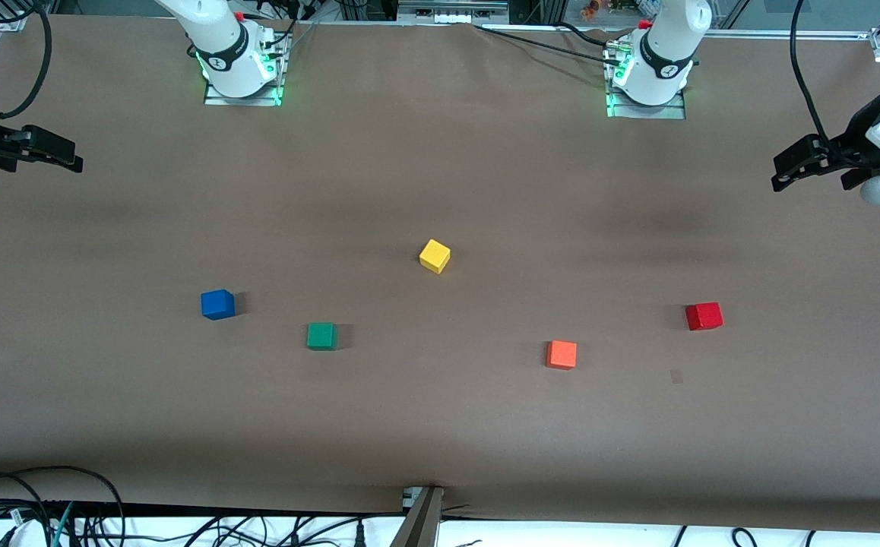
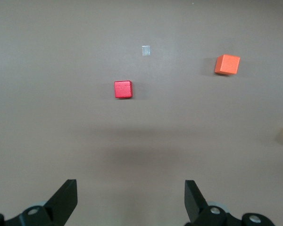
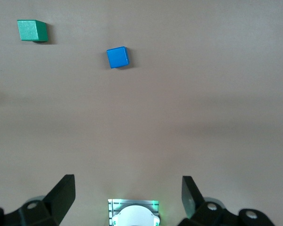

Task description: Pass red block to right arm, stack on blue

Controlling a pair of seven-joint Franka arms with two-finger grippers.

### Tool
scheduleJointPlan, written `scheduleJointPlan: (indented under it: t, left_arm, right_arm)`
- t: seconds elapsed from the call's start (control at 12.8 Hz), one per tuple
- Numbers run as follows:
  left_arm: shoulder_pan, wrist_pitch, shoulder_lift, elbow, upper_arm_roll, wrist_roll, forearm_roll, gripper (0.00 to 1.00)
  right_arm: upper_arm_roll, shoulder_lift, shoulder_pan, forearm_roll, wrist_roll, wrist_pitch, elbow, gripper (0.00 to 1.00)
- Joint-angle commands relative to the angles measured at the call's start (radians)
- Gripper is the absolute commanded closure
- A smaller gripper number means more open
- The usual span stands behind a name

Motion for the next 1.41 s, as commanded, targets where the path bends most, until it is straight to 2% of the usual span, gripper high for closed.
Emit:
scheduleJointPlan:
  t: [0.0,0.47,1.02,1.33]
  left_arm:
    - [-0.007,-0.022,-0.001,0.020,0.004,-0.012,-0.014,0.00]
    - [-0.009,-0.015,0.007,0.022,0.004,0.010,-0.016,0.00]
    - [0.006,0.001,0.135,0.082,0.007,0.004,-0.034,0.00]
    - [0.017,-0.083,0.120,0.114,0.028,0.059,0.003,0.00]
  right_arm:
    - [0.001,0.008,-0.004,0.000,0.011,-0.004,0.020,0.00]
    - [0.001,0.008,-0.005,0.000,0.011,-0.004,0.020,0.00]
    - [-0.001,0.008,-0.005,0.000,0.011,-0.004,0.020,0.00]
    - [-0.001,0.008,-0.005,0.000,0.011,-0.004,0.020,0.00]
